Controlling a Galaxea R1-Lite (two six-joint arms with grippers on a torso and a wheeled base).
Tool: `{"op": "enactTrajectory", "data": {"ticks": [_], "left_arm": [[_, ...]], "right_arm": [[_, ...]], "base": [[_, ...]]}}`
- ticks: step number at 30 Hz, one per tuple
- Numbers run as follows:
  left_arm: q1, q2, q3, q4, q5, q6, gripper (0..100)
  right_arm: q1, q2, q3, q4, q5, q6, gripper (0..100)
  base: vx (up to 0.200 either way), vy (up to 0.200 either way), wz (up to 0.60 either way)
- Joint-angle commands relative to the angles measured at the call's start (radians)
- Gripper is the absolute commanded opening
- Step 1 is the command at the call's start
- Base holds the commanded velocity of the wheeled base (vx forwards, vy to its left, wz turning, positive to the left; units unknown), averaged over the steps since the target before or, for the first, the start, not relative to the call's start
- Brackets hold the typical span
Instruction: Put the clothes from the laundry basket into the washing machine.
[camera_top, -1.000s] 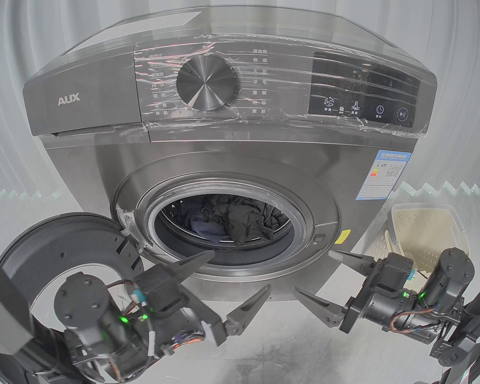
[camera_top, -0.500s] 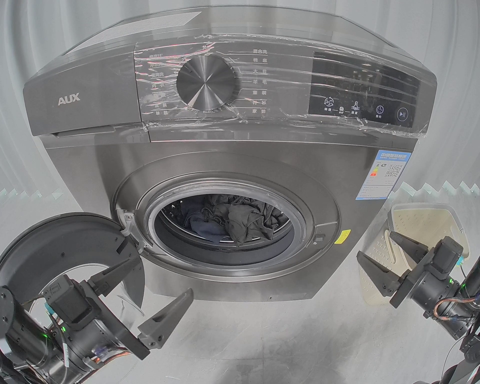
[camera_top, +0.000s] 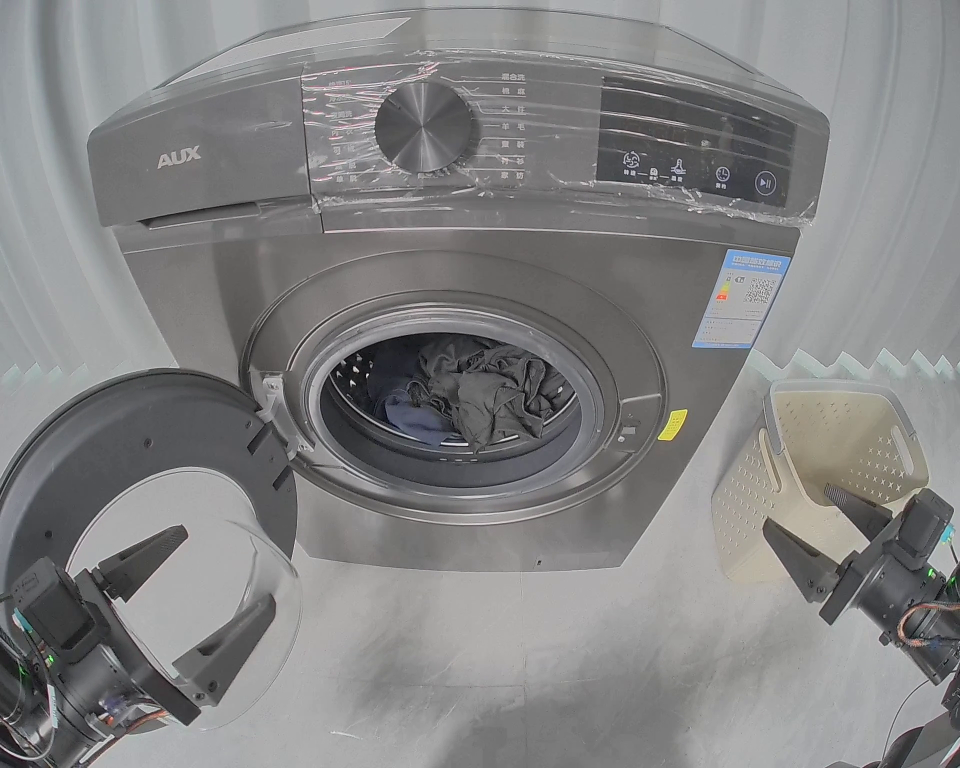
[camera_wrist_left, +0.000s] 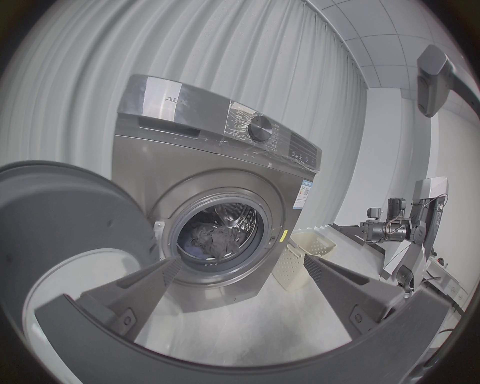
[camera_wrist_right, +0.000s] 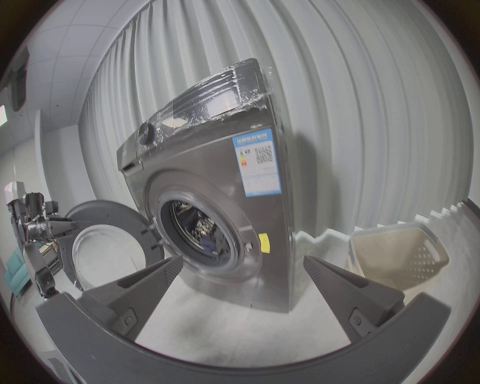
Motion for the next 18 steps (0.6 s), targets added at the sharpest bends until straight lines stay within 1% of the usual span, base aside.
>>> {"op": "enactTrajectory", "data": {"ticks": [1,2,4,5,6,11,12,14,18], "left_arm": [[0.080,-0.244,0.016,0.174,-0.022,0.016,100],[0.095,-0.275,0.016,0.207,-0.022,0.016,100],[0.116,-0.316,0.016,0.246,-0.022,0.019,100],[0.119,-0.322,0.016,0.250,-0.022,0.019,100],[0.144,-0.352,0.016,0.286,-0.022,0.022,100],[0.213,-0.433,0.017,0.364,-0.022,0.023,100],[0.242,-0.451,0.017,0.379,-0.022,0.025,100],[0.303,-0.476,0.017,0.404,-0.024,0.025,100],[0.403,-0.539,0.017,0.479,-0.022,0.027,100]], "right_arm": [[-0.036,-0.237,0.018,0.208,-0.004,-0.008,100],[-0.044,-0.289,0.018,0.271,-0.010,-0.007,100],[-0.071,-0.360,0.018,0.349,-0.019,-0.005,100],[-0.076,-0.371,0.018,0.360,-0.019,-0.005,100],[-0.105,-0.432,0.018,0.426,-0.019,-0.005,100],[-0.172,-0.578,0.017,0.556,-0.021,-0.011,100],[-0.205,-0.621,0.017,0.593,-0.021,-0.013,100],[-0.255,-0.690,0.017,0.661,-0.019,-0.037,100],[-0.315,-0.819,0.017,0.768,-0.016,-0.074,100]], "base": [[-0.200,0.000,0.00],[-0.200,0.000,0.00],[-0.200,0.000,0.00],[-0.200,0.000,0.00],[-0.200,0.000,0.00],[-0.200,0.000,0.00],[-0.200,0.000,0.00],[-0.200,0.000,0.00],[-0.200,0.000,0.00]]}}
